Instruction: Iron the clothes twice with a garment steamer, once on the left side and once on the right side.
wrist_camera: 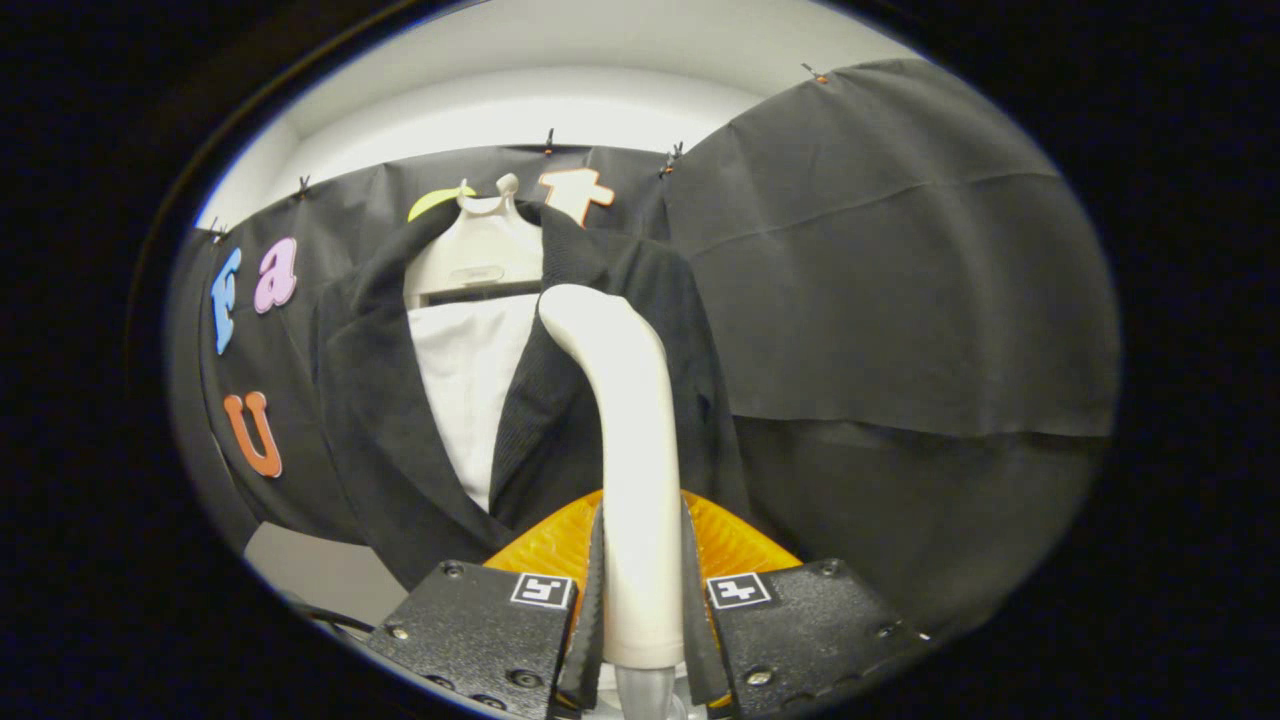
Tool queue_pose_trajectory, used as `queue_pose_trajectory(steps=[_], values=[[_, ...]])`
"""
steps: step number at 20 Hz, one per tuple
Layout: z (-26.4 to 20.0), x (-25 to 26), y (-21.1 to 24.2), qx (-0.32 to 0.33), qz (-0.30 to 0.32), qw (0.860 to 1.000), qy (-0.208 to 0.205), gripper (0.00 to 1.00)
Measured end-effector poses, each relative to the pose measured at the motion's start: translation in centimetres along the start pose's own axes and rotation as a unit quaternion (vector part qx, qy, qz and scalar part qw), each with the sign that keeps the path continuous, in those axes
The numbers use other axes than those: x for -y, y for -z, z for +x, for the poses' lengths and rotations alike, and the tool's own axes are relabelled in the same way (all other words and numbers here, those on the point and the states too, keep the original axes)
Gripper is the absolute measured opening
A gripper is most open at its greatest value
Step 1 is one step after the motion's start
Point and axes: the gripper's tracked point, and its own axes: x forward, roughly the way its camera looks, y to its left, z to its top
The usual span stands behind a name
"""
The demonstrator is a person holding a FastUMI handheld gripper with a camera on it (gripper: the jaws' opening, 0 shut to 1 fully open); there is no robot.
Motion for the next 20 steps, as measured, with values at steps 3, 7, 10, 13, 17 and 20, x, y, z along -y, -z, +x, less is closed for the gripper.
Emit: queue_pose_trajectory(steps=[3,7,10,13,17,20], values=[[0.1,-0.3,1.0,-0.008,-0.007,1.0,0.003,0.36],[0.1,-0.4,2.8,-0.017,-0.016,1.0,0.008,0.36],[-0.2,-0.4,4.1,-0.03,-0.019,0.999,0.008,0.36],[-0.3,-0.5,5.2,-0.038,-0.025,0.999,0.011,0.36],[-0.6,-0.7,6.8,-0.05,-0.035,0.998,0.011,0.36],[-1.0,-0.8,8.4,-0.06,-0.043,0.997,0.011,0.36]])
